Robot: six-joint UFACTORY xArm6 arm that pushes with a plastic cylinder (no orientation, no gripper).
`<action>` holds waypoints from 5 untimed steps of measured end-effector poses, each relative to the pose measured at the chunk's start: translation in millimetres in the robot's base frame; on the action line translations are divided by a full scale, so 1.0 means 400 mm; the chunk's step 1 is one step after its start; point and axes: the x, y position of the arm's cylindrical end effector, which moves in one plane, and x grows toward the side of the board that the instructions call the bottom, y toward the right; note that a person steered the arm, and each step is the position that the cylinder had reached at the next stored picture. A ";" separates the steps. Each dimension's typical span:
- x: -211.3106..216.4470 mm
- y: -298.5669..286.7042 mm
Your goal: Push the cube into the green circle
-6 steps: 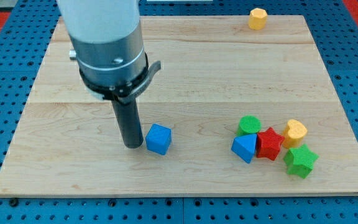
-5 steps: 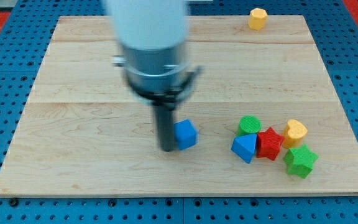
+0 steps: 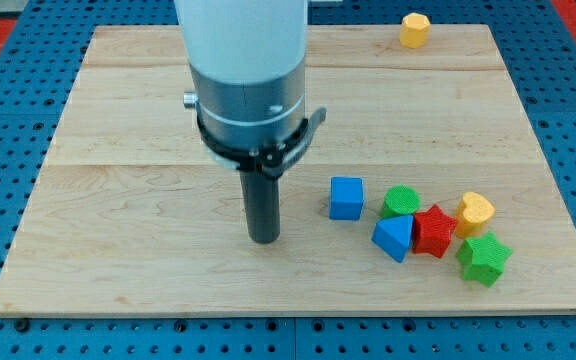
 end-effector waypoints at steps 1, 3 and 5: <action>-0.015 0.008; -0.012 0.036; -0.116 0.150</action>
